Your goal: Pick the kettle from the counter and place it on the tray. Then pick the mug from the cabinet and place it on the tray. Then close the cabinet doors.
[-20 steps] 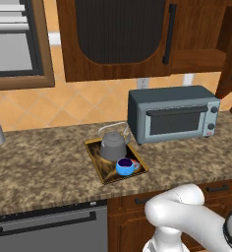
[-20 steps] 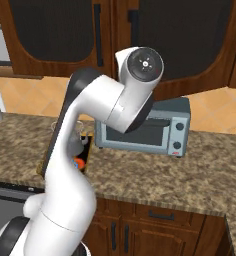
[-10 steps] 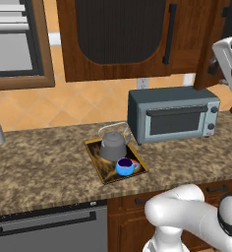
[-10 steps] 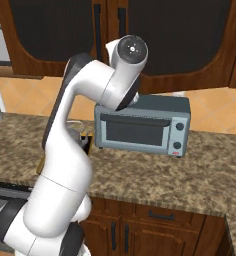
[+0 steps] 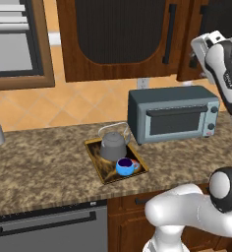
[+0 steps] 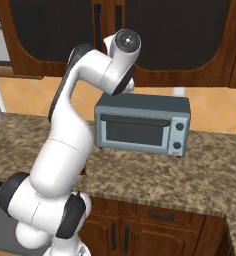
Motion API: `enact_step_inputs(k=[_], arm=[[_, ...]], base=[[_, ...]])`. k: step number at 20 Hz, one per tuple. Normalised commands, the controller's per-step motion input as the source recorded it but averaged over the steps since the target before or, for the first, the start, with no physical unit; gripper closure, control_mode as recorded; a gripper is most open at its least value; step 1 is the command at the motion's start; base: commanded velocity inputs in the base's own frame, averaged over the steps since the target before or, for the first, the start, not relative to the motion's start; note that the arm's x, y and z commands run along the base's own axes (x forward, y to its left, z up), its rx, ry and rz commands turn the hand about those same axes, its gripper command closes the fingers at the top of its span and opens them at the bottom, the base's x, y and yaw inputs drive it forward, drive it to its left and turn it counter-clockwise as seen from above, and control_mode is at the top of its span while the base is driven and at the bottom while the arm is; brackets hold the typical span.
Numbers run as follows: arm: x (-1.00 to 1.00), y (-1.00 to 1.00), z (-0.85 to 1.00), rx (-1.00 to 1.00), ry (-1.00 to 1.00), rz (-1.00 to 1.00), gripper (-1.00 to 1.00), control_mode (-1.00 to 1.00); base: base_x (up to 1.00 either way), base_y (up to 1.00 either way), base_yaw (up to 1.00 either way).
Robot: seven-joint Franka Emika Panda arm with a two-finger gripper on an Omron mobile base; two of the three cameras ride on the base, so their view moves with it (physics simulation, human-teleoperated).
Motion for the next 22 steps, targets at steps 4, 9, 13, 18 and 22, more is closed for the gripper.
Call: enact_step_inputs(k=[4, 9, 13, 18, 22], arm=[[0.85, -0.11, -0.36, 0.0, 0.04, 0.0, -1.0, -1.0], [0.72, -0.19, -0.36, 0.0, 0.07, 0.0, -1.0, -1.0], [0.59, -0.15, -0.34, -0.05, 0.09, 0.0, -1.0, -1.0], [0.32, -0.13, -0.25, -0.04, 0.13, -0.01, -1.0, -1.0], [0.03, 0.0, 0.0, 0.0, 0.02, 0.0, -1.0, -1.0]], base=[[0.0, 0.0, 0.0], [0.0, 0.0, 0.0], [0.0, 0.0, 0.0], [0.0, 0.0, 0.0], [0.0, 0.0, 0.0]])
